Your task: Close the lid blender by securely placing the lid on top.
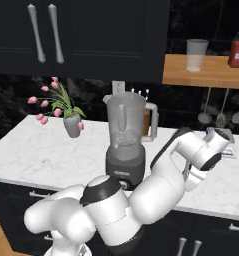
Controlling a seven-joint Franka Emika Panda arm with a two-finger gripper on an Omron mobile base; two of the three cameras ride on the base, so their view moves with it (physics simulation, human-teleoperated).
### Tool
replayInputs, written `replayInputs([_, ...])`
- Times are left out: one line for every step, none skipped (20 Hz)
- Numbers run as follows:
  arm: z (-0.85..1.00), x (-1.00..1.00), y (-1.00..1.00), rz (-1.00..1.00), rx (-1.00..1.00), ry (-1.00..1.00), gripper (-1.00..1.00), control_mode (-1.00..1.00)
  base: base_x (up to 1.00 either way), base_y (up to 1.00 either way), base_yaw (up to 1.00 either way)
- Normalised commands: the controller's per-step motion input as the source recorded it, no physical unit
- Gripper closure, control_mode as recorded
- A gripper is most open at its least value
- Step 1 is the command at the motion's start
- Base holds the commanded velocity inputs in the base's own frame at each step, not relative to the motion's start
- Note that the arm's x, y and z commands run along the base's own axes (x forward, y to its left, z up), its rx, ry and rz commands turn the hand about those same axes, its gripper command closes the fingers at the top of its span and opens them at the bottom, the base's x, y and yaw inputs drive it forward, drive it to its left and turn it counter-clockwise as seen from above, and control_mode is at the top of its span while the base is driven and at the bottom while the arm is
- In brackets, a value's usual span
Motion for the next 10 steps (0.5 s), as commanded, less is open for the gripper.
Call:
replayInputs([0.00, 0.21, 0.00, 0.01, 0.00, 0.00, -1.00, -1.00, 0.00, 0.00, 0.00])
replayInputs([0.00, 0.16, 0.00, 0.02, 0.00, 0.00, -1.00, -1.00, 0.00, 0.00, 0.00])
replayInputs([0.00, 0.11, 0.00, 0.03, 0.00, 0.00, -1.00, -1.00, 0.00, 0.00, 0.00])
replayInputs([-0.01, 0.06, 0.00, 0.02, 0.00, 0.00, -1.00, -1.00, 0.00, 0.00, 0.00])
replayInputs([-0.21, 0.00, 0.00, 0.00, 0.00, 0.03, -1.00, -1.00, 0.00, 0.00, 0.00])
replayInputs([-0.33, 0.00, 0.05, 0.00, 0.00, 0.04, -1.00, -1.00, 0.00, 0.00, 0.00])
replayInputs([-0.45, 0.00, 0.12, 0.00, -0.01, 0.07, -1.00, -1.00, 0.00, 0.00, 0.00])
replayInputs([-0.44, 0.00, 0.13, 0.00, -0.01, 0.07, -1.00, -1.00, 0.00, 0.00, 0.00])
replayInputs([-0.35, 0.00, 0.11, 0.00, 0.00, 0.04, -1.00, -1.00, 0.00, 0.00, 0.00])
replayInputs([-0.23, 0.06, 0.09, 0.00, 0.00, 0.00, -1.00, -1.00, 0.00, 0.00, 0.00])
